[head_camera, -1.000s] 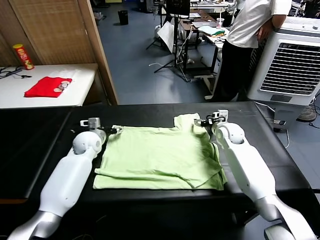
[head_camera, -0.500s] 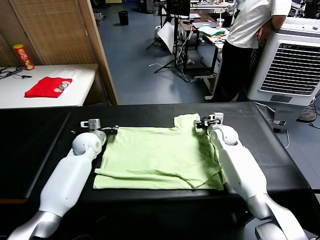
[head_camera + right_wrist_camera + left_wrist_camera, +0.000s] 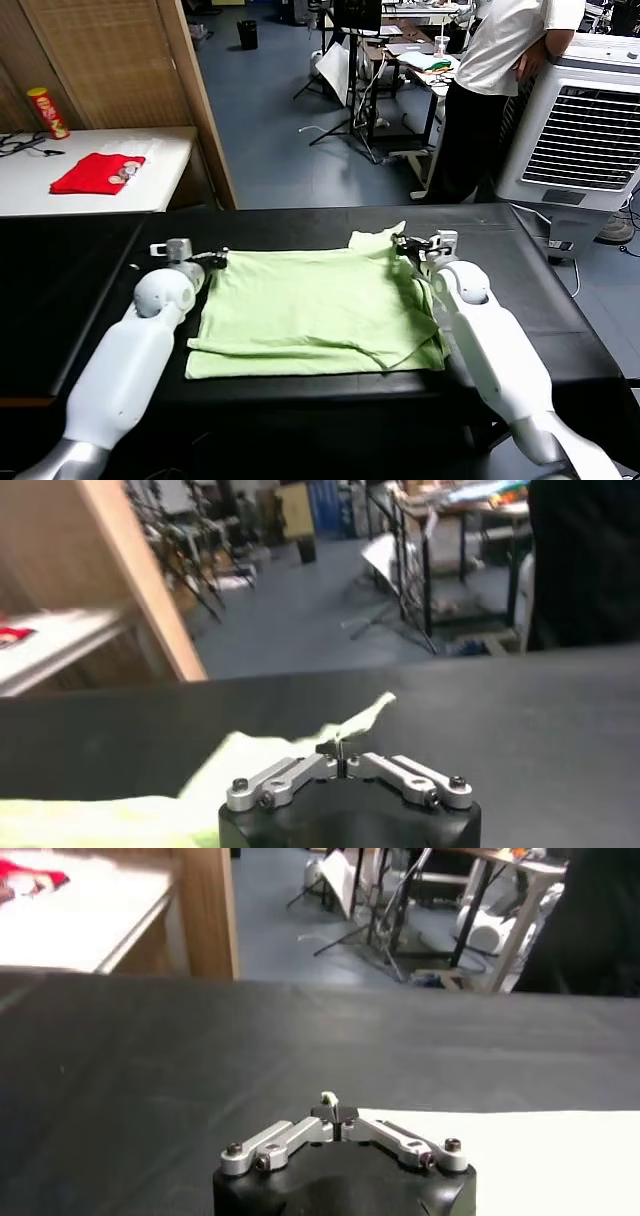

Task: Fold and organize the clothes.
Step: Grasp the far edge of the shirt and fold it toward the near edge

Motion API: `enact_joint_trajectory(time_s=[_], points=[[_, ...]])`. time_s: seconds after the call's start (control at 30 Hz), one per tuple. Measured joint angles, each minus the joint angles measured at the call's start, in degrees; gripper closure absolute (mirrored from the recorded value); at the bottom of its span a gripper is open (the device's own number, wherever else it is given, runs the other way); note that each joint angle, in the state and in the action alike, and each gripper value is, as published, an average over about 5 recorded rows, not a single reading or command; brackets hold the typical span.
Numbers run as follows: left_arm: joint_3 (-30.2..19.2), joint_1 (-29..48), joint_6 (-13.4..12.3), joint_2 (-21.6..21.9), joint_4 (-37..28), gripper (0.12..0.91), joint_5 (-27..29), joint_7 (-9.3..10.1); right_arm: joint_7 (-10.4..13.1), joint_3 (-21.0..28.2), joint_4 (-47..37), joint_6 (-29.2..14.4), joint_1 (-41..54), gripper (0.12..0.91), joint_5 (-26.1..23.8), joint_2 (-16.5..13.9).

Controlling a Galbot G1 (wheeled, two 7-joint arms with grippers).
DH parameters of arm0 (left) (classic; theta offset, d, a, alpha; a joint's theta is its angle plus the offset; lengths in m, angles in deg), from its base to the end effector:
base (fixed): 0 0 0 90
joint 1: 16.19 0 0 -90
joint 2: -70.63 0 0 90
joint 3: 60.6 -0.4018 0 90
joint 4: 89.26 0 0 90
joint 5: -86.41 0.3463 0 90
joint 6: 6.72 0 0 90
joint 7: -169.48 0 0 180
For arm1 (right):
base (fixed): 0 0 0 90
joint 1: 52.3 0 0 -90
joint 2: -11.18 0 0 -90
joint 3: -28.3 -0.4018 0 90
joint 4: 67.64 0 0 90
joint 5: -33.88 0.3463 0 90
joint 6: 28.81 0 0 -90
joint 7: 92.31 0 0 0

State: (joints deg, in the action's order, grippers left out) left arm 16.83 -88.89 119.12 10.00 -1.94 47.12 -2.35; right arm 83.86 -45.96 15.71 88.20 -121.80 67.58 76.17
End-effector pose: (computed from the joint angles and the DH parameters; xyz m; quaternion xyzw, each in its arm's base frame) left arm 0.4417 0.1394 -0.2826 -0.0374 -0.9694 0.0228 0.2416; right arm 0.4642 -0.1023 -0.2961 0.1429 -0.9742 -0.0304 0.1720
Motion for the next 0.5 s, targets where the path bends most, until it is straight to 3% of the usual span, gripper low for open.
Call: enact_joint_trajectory(time_s=[0.1, 0.33, 0.5], points=[[1.55, -4.09, 0.15, 1.98, 5.55, 0.901, -0.03, 0.04, 0.91, -1.06, 5.03, 1.87, -3.54, 0.899, 0.58, -1.94], [5.42, -14.96, 1.23, 6.21, 16.67, 0.901, 0.63, 0.8, 5.5, -2.35, 14.52, 9.27, -10.98, 0.897, 5.75, -6.0], [8.19, -22.08, 1.58, 7.61, 22.9, 0.901, 2.28, 0.65, 7.37, -2.62, 19.64, 12.86, -15.93, 0.897, 5.94, -7.87]])
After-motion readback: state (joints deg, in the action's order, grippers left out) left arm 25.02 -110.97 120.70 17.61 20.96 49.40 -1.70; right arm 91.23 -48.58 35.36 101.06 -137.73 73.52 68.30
